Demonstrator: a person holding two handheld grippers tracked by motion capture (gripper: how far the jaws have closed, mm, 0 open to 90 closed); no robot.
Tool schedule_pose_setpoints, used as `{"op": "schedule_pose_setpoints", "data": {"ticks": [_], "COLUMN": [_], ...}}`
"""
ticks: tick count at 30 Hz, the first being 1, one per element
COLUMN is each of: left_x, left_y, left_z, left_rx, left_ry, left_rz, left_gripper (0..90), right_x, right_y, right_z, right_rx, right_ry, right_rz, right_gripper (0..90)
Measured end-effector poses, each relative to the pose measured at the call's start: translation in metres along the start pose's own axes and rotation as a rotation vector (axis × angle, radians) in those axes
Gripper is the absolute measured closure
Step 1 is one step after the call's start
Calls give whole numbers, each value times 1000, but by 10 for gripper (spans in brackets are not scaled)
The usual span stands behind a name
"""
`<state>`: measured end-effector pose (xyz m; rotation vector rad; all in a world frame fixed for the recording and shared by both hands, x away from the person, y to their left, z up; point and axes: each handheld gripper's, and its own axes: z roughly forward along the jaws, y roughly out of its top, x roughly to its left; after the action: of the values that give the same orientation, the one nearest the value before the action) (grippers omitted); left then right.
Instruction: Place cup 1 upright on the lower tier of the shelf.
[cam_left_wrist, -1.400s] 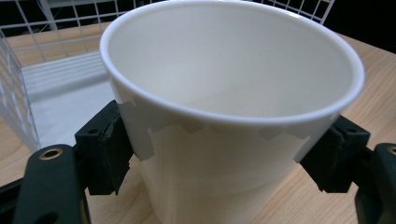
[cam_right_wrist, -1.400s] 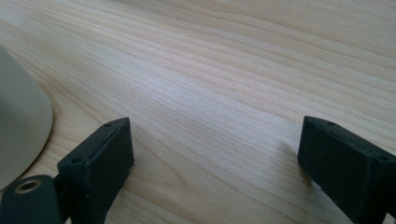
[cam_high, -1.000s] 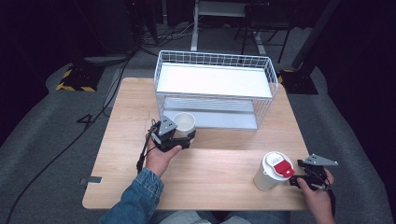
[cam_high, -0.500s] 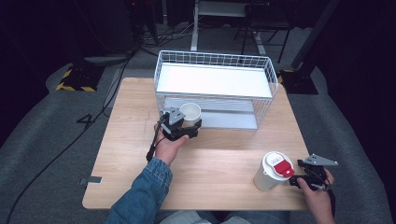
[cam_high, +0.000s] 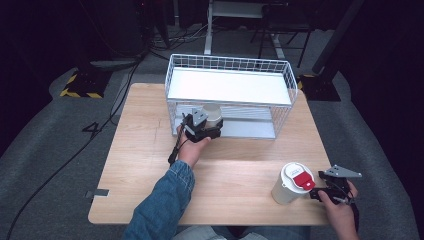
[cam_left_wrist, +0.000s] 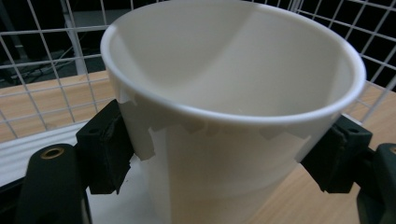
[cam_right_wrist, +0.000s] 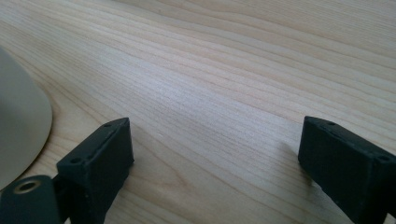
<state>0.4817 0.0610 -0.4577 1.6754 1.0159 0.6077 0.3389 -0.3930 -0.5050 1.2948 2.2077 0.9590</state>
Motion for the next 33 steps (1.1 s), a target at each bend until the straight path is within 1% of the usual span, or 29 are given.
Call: {"op": "schedule_pose_setpoints", "data": {"ticks": [1,4,5,9,11,18,21,25,26,30,31,32,33], "left_x": [0,1,2,0,-1,-4,-6,-9,-9,-10,-9,-9,-8], "left_y": [0,-2,-3,-7,-9,-8,-8,-9,-9,-9,-9,-10,-10], "left_z": [0,12,14,25,32,42,46,51,52,54,54,54,55], "left_rx": [0,-6,-1,0,1,5,0,6,11,12,25,26,26], "left_ry": [0,9,15,18,18,22,17,16,15,19,34,32,21], "left_rz": [0,-7,-2,-14,-6,-10,-20,-16,-10,-19,-18,-24,-35], "left_gripper": [209,209,209,209,208,207,207,206,206,200,178,131,135], "right_x": [0,0,0,0,0,0,0,0,0,0,0,0,0], "right_y": [0,0,0,0,0,0,0,0,0,0,0,0,0], "right_z": [0,0,0,0,0,0,0,0,0,0,0,0,0], "right_rx": [0,-3,0,0,1,0,0,0,0,0,0,0,0], "right_ry": [0,-1,0,0,0,0,0,0,0,0,0,0,-1], "right_rz": [0,-5,0,0,0,1,0,0,0,0,0,0,0], "right_gripper": [105,105,105,105,105,105,105,105,105,105,105,106,106]}}
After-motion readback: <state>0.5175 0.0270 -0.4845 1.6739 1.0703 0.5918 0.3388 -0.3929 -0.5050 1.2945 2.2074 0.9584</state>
